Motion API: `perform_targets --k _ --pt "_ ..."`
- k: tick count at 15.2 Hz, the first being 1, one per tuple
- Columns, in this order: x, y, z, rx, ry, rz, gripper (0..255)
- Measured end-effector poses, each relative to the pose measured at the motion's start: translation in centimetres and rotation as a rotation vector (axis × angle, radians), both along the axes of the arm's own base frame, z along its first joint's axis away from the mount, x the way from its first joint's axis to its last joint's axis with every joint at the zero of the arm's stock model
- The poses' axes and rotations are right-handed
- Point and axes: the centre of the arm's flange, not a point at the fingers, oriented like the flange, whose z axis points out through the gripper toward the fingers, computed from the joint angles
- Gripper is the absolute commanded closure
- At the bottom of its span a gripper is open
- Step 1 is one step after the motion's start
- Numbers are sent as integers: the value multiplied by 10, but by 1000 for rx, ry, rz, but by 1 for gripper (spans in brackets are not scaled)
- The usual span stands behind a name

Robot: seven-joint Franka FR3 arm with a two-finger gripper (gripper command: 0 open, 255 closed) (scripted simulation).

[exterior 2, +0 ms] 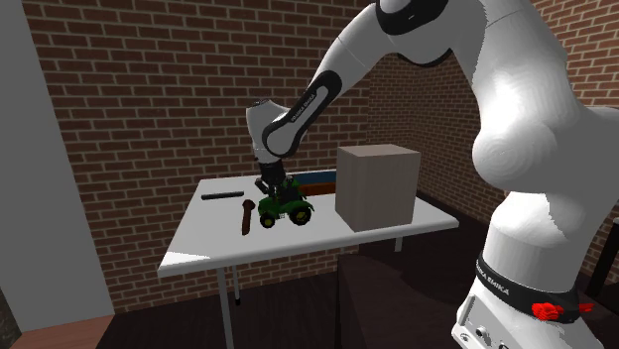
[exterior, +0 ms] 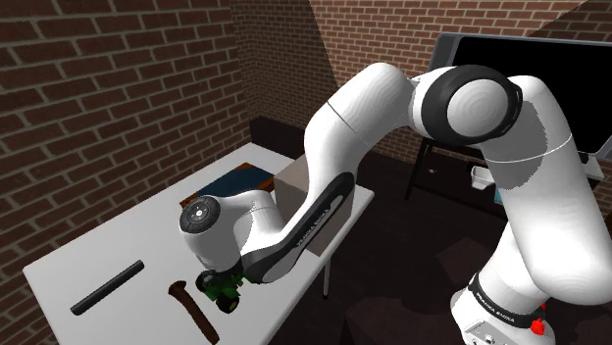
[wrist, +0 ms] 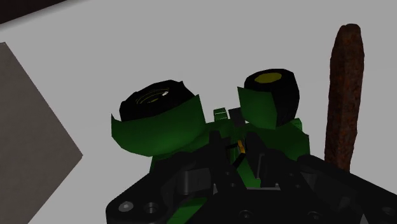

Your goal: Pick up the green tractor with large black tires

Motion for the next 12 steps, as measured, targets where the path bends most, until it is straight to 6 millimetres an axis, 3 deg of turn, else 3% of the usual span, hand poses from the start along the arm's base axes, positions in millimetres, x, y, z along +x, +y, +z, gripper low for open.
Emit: perform_targets --k 5,12 --pt "0 -1 2 -1 1 0 255" --pt "1 0 35 -1 2 0 255"
